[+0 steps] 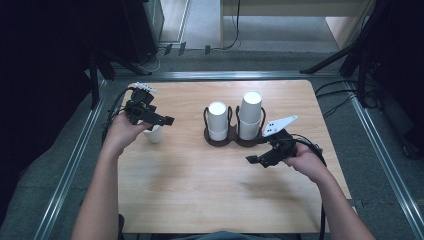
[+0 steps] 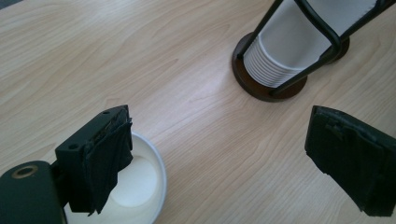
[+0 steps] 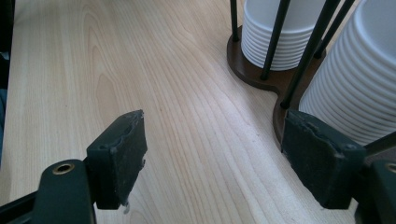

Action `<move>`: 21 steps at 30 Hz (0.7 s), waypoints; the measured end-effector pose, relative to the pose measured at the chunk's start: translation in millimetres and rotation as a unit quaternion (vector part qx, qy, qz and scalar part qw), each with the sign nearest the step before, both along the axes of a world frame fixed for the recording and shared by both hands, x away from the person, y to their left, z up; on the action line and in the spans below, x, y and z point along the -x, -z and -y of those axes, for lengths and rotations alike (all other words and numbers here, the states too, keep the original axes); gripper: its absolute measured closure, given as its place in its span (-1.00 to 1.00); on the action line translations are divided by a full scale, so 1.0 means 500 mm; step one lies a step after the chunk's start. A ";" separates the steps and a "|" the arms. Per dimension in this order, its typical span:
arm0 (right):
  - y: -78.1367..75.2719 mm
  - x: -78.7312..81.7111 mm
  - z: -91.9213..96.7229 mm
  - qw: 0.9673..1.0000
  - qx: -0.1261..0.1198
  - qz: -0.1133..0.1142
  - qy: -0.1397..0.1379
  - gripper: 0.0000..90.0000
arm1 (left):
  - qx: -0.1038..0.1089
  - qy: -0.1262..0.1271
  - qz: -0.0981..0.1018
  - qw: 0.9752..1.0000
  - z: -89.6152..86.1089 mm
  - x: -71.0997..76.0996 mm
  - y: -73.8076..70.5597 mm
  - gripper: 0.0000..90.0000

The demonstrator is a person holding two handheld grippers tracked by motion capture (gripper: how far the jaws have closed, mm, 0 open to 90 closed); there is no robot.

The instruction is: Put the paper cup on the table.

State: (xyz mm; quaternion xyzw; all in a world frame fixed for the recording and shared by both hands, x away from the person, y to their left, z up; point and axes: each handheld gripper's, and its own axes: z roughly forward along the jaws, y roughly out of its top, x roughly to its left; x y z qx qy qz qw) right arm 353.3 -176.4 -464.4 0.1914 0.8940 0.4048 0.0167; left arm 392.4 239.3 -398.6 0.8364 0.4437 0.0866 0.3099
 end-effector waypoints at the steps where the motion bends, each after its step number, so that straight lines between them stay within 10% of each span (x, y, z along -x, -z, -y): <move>1: 0.000 0.000 0.000 1.000 0.000 0.000 0.001 -0.49 | -0.001 0.003 0.003 1.000 0.005 0.001 0.001 -0.83; 21: -0.004 0.002 0.004 1.000 -0.001 0.004 0.002 -0.49 | 0.030 0.074 0.001 0.997 0.083 0.029 0.030 -0.83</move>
